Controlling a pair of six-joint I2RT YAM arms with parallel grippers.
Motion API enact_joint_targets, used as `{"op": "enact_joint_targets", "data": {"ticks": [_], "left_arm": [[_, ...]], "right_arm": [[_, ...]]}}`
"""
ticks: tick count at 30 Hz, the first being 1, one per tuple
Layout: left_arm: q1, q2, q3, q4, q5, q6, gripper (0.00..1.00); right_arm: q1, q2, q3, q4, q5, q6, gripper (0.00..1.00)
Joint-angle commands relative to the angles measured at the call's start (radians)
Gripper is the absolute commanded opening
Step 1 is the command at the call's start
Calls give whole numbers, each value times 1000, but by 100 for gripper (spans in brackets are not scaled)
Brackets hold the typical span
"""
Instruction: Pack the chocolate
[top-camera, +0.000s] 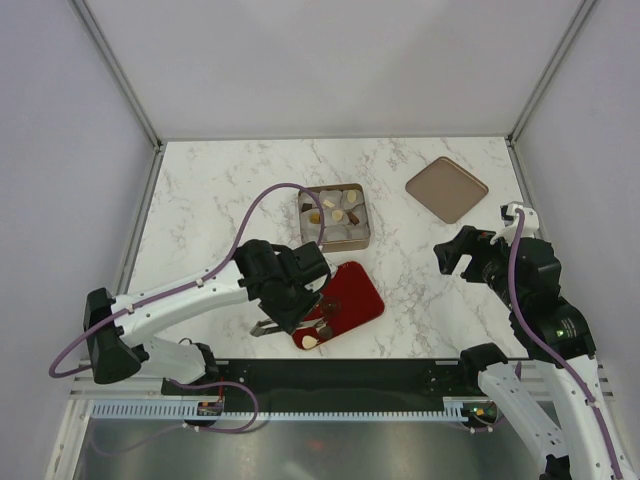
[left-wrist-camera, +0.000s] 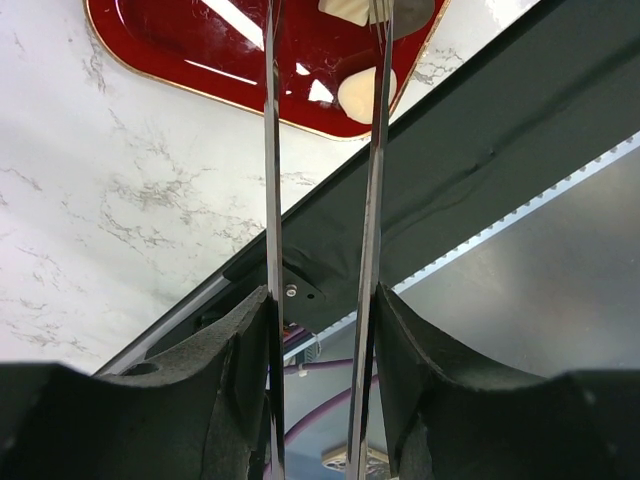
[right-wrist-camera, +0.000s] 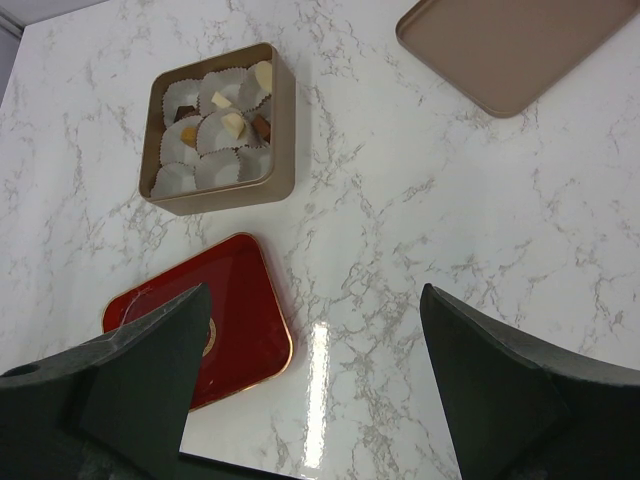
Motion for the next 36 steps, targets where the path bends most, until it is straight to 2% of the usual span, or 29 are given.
{"op": "enact_joint_targets", "data": {"ticks": [1, 10, 15, 20, 27, 36], "left_arm": [[-7, 18, 36, -25, 1, 28, 50], [-6, 62, 89, -72, -107, -7, 53], [-6, 61, 172, -103, -161, -26, 53], [-7, 35, 227, -84, -71, 6, 52], [-7, 10, 180, -126, 7, 32, 49], [-9, 13, 144, -98, 109, 60, 50]], "right_arm": [[0, -14, 34, 11, 3, 2, 94], [0, -21, 28, 9, 11, 2, 94], [0, -29, 28, 8, 17, 0, 94], [-1, -32, 28, 5, 18, -1, 94], [0, -35, 30, 3, 20, -3, 94], [-1, -40, 28, 2, 18, -3, 94]]}}
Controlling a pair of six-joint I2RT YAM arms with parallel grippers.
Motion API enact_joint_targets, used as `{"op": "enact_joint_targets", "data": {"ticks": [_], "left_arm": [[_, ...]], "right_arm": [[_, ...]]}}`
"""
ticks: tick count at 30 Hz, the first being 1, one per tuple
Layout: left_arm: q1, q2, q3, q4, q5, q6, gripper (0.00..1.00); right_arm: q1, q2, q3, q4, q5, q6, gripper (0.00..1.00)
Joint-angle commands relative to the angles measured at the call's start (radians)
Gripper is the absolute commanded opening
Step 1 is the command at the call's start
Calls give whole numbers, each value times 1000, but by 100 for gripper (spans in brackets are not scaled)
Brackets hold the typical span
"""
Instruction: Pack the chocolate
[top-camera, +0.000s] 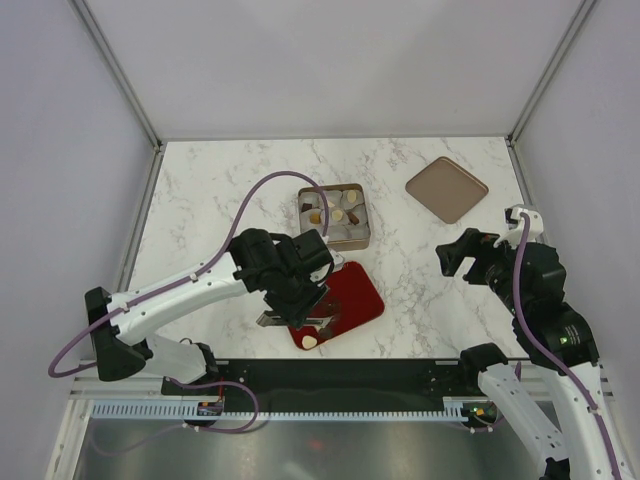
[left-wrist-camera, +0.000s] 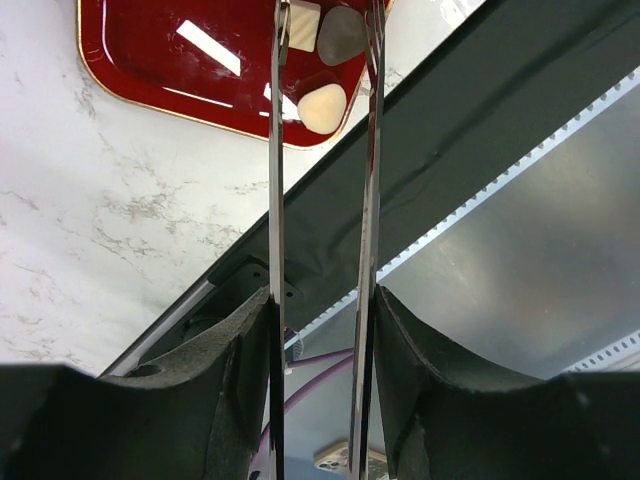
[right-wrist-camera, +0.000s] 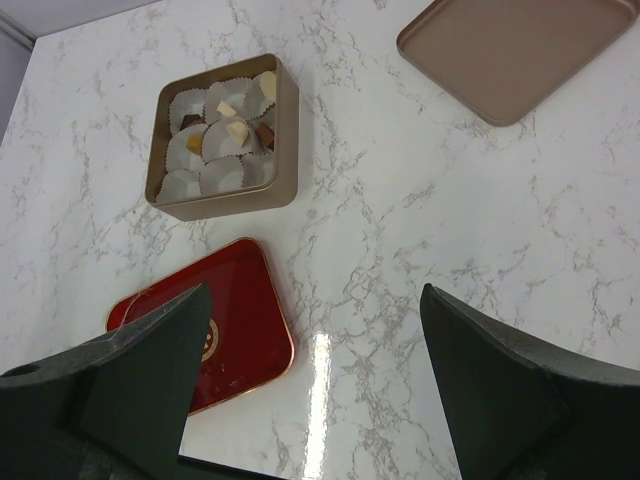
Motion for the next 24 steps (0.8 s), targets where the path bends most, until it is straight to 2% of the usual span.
{"op": "enact_joint_targets", "data": {"ticks": [1, 10, 24], "left_arm": [[-8, -14, -19, -34, 60, 47, 50], [-8, 32, -32, -44, 15, 38, 50], [-8, 76, -41, -35, 18, 44, 52]], "right_arm": [[0, -14, 27, 3, 14, -1, 94], [-1, -22, 28, -1, 20, -4, 94], [0, -17, 36, -3, 28, -10, 94]]}}
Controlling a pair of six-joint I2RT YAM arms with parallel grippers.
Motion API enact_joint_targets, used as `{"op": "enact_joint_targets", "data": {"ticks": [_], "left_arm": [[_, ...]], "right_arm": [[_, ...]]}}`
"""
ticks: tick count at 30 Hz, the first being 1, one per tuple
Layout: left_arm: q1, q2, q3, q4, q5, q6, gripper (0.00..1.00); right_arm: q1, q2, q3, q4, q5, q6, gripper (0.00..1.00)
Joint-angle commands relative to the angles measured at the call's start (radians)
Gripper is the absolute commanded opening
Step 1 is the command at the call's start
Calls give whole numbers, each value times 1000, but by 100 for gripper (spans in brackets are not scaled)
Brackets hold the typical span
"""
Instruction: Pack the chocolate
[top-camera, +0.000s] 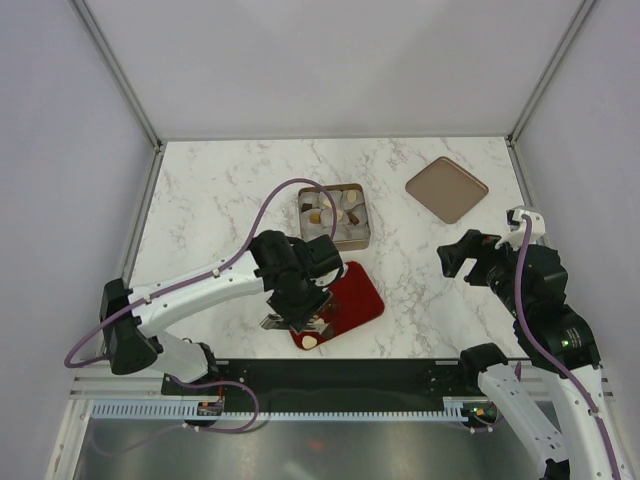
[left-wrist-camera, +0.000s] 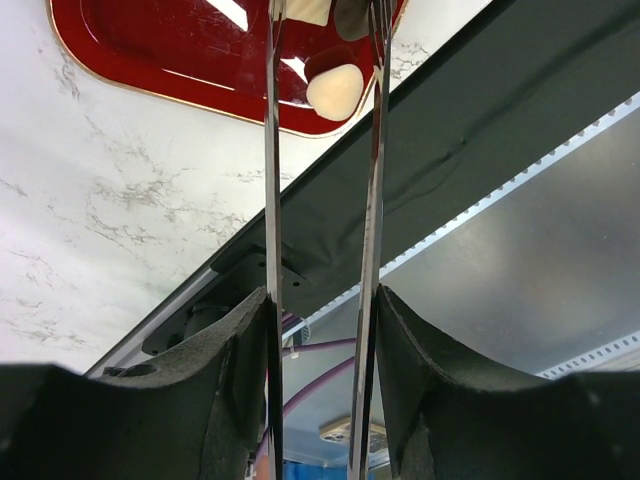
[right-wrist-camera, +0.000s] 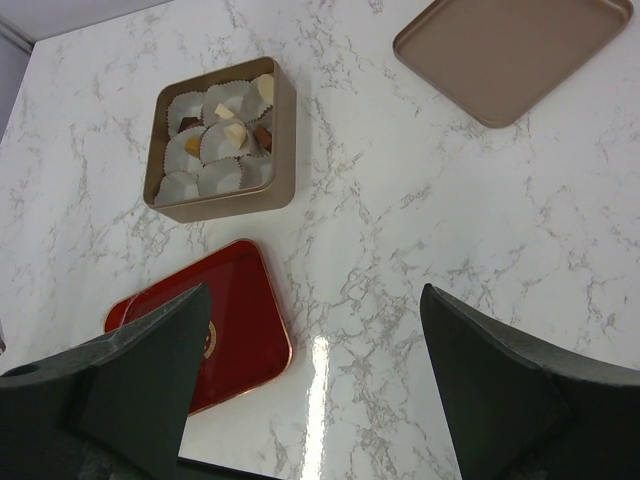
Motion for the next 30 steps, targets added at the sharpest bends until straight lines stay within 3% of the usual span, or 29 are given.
{"op": "enact_joint_targets", "data": {"ticks": [1, 24, 30], "left_arm": [[-9, 11, 2, -34, 5, 32, 52], [-9, 43, 64, -72, -141, 2, 52], [-9, 30, 85, -72, -74, 25, 52]], "right_arm": [[0, -2, 39, 4, 20, -8, 94], [0, -11, 42, -6, 28, -14, 94], [-1, -16, 37, -7, 28, -9, 94]]}}
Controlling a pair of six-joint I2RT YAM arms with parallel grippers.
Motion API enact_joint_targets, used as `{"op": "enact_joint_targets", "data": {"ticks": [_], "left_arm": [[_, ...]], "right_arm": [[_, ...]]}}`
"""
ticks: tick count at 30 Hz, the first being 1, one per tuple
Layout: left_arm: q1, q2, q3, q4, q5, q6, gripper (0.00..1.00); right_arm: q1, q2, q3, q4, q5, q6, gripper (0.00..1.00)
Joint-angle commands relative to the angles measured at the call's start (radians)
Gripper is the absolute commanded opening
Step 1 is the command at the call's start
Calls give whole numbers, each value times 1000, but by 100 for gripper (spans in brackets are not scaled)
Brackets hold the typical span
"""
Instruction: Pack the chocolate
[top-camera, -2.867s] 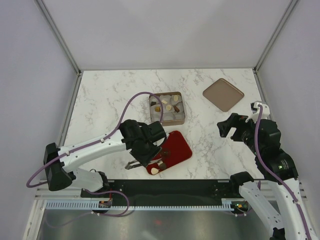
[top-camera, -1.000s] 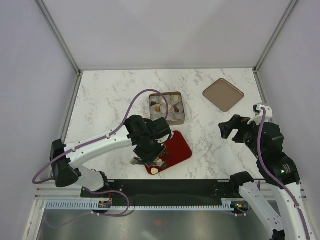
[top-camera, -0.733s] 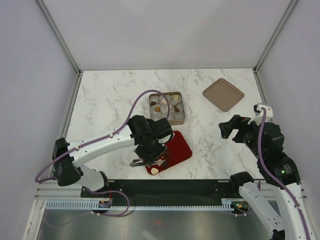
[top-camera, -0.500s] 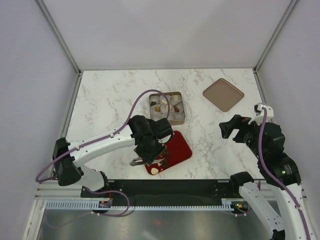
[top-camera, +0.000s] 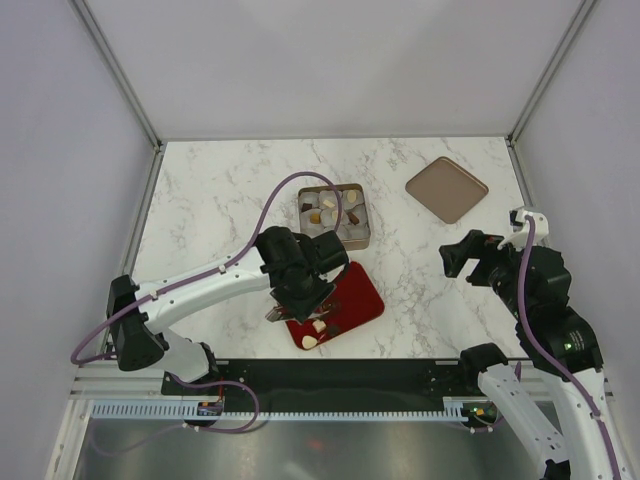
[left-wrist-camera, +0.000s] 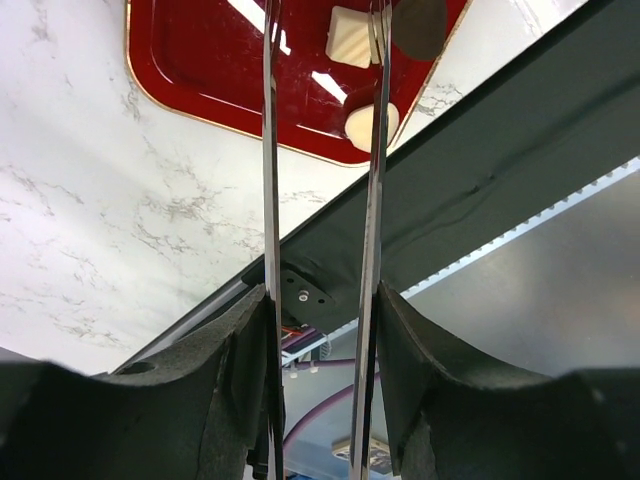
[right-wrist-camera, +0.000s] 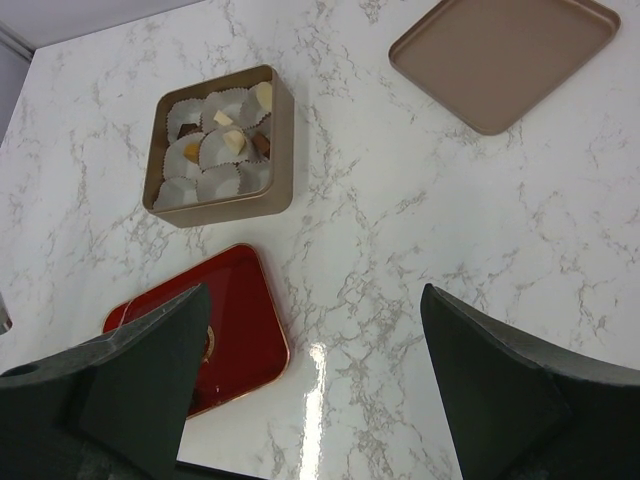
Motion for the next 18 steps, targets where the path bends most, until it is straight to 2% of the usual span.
{"op": "enact_joint_targets", "data": {"ticks": [1, 8, 18], "left_arm": [[-7, -18, 28, -69, 58, 31, 52], [-7, -25, -2, -64, 94, 46, 52], [-5, -40, -29, -80, 32, 23, 50]], "right_arm": [[0, -12, 25, 0, 18, -4, 95], [0, -7, 43, -3, 23, -2, 95], [0, -21, 45, -12, 23, -5, 94]]}}
